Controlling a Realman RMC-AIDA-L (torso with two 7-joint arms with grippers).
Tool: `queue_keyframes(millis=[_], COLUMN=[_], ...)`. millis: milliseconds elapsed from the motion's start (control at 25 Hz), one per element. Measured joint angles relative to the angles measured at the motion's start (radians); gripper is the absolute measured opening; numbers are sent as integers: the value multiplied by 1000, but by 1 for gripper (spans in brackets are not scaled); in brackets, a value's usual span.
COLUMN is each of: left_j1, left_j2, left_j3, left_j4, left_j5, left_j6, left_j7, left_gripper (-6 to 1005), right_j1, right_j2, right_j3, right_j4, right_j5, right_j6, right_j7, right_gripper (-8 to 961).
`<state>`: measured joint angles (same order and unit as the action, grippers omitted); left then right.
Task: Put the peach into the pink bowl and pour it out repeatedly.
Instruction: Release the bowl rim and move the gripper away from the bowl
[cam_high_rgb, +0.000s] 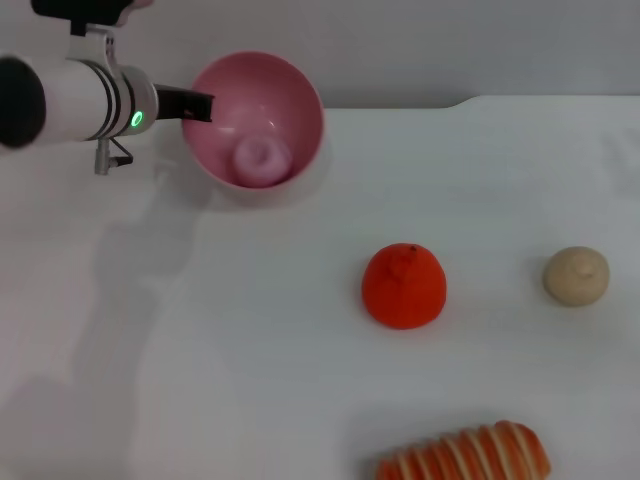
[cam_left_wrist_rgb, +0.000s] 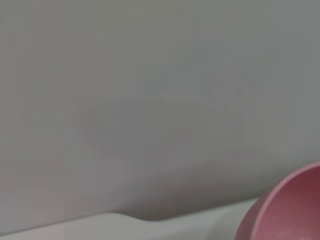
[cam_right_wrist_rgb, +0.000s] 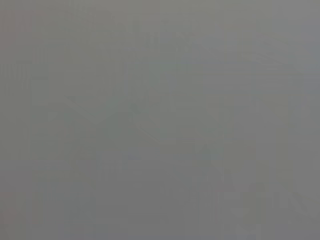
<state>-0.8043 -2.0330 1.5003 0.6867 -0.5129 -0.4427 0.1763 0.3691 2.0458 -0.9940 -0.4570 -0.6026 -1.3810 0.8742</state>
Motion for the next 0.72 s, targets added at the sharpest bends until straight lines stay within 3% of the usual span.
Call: queue_keyframes(millis=[160,200,280,720], left_j1=[-34,-34,-46,-40], left_j2=[-13,-13,-16,-6], left_j3=[-171,-171,-282,-320], left_j4=[3,3,8,43], left_j5=[-109,-109,-143,-153], left_j6=[-160,-160,-265,-405], left_j7=[260,260,385,408], left_gripper=[154,154,154,156], right_j1=[10,13,21,86], right_j2=[-1,-1,1,4], right_j3=[-2,-3,-3,6], right_j4=[6,6,8,16], right_j5=[-9,-9,-10,-5], right_j6=[17,25,43,176], right_j7=[-3,-9,-23,-49], right_gripper=[382,382,382,382])
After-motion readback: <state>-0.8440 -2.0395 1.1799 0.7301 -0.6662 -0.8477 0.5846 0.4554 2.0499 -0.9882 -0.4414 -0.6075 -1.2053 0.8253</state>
